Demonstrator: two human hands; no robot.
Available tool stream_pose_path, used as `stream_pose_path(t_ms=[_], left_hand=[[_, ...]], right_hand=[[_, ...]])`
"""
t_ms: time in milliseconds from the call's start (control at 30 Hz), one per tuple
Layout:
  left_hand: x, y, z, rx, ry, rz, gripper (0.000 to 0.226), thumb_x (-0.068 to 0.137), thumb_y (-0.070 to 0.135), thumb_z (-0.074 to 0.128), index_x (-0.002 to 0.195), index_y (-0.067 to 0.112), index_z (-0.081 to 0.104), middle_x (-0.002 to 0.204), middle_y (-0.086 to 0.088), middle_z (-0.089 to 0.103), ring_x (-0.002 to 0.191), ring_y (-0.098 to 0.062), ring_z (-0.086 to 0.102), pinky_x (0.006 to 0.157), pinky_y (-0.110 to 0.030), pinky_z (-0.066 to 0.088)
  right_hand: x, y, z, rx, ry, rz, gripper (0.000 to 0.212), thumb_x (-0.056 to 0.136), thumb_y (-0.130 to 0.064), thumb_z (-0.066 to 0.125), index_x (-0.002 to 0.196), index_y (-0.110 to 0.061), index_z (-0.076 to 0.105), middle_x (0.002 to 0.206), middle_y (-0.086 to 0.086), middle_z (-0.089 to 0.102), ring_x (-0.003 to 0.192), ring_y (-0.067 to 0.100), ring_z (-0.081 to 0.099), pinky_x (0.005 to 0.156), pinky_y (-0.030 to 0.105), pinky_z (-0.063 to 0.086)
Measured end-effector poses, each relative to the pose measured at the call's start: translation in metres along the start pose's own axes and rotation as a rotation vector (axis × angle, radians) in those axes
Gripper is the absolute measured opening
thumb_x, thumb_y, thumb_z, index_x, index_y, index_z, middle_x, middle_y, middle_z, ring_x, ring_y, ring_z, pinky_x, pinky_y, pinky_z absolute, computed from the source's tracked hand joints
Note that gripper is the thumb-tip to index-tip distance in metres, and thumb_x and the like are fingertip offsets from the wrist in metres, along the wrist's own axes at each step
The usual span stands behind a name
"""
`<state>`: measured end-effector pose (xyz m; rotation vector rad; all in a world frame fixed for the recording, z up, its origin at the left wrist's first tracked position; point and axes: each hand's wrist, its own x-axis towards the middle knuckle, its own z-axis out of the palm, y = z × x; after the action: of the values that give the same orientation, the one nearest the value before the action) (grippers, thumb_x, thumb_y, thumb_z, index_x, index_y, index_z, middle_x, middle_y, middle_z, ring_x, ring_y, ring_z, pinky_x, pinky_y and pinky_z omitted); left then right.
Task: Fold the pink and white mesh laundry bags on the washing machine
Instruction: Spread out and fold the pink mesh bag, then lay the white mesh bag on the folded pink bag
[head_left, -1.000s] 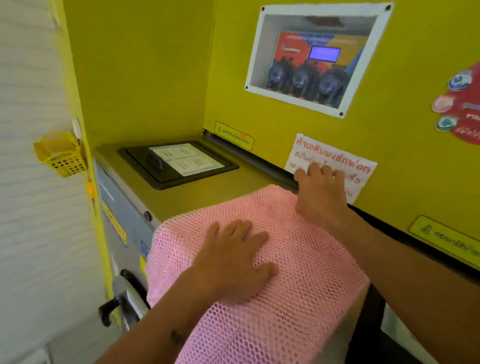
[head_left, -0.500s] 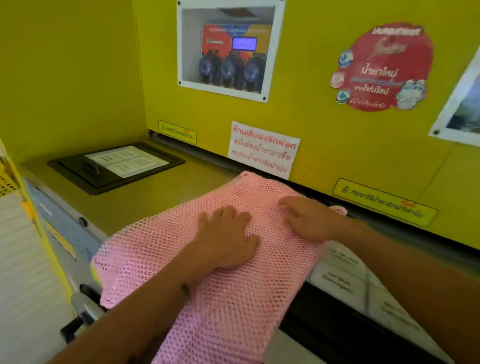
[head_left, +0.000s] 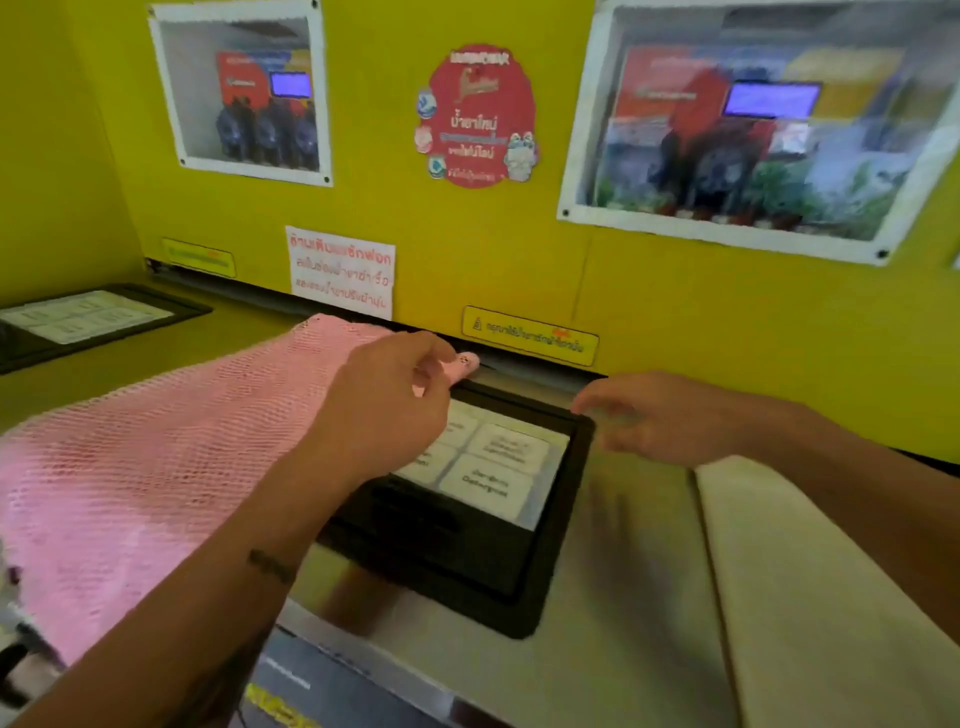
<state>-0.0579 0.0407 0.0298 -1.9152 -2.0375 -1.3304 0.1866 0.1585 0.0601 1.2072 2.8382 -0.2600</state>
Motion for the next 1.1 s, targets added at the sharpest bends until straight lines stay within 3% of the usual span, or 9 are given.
stream_pose_path(t_ms=[67,167,267,367,500,600,733,867,1100], left_hand=[[-0.018,0.050,0.021,-0.147,-0.094,0.052,0.020,0.093,0.019,0.058,0.109,0.024,0.069,0.096,0.012,0.067,0.088,0.000,0.061,0.077,-0.018,0.050],[-0.044,0.118,0.060,-0.256,-0.299,0.126,0.018,0.091,0.024,0.061,0.107,0.028,0.069,0.089,0.012,0.069,0.083,-0.003,0.065,0.080,-0.030,0.055],[-0.066,0.167,0.099,-0.166,-0.644,0.126,0.036,0.090,0.053,0.055,0.125,0.043,0.054,0.118,0.018,0.057,0.103,-0.001,0.057,0.093,-0.034,0.051],[-0.081,0.179,0.127,0.060,-0.865,0.125,0.064,0.081,0.071,0.053,0.140,0.050,0.035,0.142,0.017,0.030,0.132,-0.011,0.032,0.111,-0.040,0.032],[-0.081,0.171,0.132,0.171,-0.840,0.131,0.076,0.079,0.069,0.058,0.145,0.044,0.030,0.142,0.014,0.022,0.133,-0.014,0.023,0.113,-0.040,0.028],[-0.083,0.160,0.126,0.186,-0.791,0.066,0.068,0.083,0.062,0.058,0.143,0.043,0.030,0.133,0.011,0.024,0.124,-0.014,0.032,0.108,-0.040,0.036],[-0.086,0.140,0.115,0.170,-0.687,0.039,0.055,0.091,0.052,0.054,0.141,0.040,0.036,0.125,0.013,0.033,0.113,-0.008,0.038,0.100,-0.030,0.038],[-0.090,0.123,0.102,0.113,-0.588,0.090,0.046,0.098,0.037,0.051,0.142,0.035,0.041,0.127,0.015,0.039,0.114,-0.004,0.041,0.103,-0.025,0.036],[-0.083,0.088,0.068,0.107,-0.473,0.190,0.045,0.099,0.033,0.049,0.143,0.036,0.042,0.126,0.017,0.043,0.109,-0.002,0.042,0.101,-0.023,0.037]], right_hand=[[-0.030,0.036,-0.005,-0.033,-0.016,0.086,0.047,0.098,-0.030,0.058,0.143,-0.022,0.049,0.148,-0.003,0.049,0.134,0.017,0.047,0.111,0.035,0.038],[-0.071,0.091,-0.010,-0.061,-0.044,0.245,0.046,0.099,-0.033,0.056,0.143,-0.024,0.048,0.149,-0.003,0.048,0.133,0.020,0.047,0.106,0.034,0.040],[-0.107,0.127,-0.001,-0.029,-0.048,0.368,0.048,0.097,-0.038,0.057,0.143,-0.028,0.046,0.150,-0.001,0.046,0.134,0.021,0.046,0.101,0.032,0.038],[-0.124,0.140,0.027,0.011,-0.088,0.408,0.058,0.094,-0.045,0.058,0.148,-0.033,0.039,0.155,-0.001,0.040,0.141,0.020,0.038,0.110,0.034,0.032],[-0.121,0.144,0.046,-0.043,-0.015,0.395,0.064,0.093,-0.048,0.056,0.150,-0.031,0.034,0.153,0.003,0.039,0.141,0.025,0.037,0.113,0.037,0.031],[-0.115,0.145,0.043,-0.059,-0.022,0.384,0.057,0.094,-0.048,0.055,0.145,-0.030,0.041,0.144,0.005,0.045,0.134,0.027,0.044,0.107,0.038,0.037],[-0.102,0.147,0.044,-0.101,0.015,0.365,0.040,0.096,-0.041,0.054,0.134,-0.029,0.050,0.115,-0.001,0.046,0.112,0.024,0.051,0.093,0.037,0.042],[-0.088,0.132,0.046,-0.086,0.104,0.340,0.025,0.094,-0.033,0.059,0.120,-0.031,0.057,0.106,-0.006,0.053,0.094,0.016,0.049,0.082,0.034,0.044],[-0.067,0.088,0.047,-0.024,0.223,0.302,0.022,0.095,-0.021,0.057,0.114,-0.028,0.063,0.096,-0.009,0.062,0.090,0.015,0.059,0.081,0.038,0.052]])
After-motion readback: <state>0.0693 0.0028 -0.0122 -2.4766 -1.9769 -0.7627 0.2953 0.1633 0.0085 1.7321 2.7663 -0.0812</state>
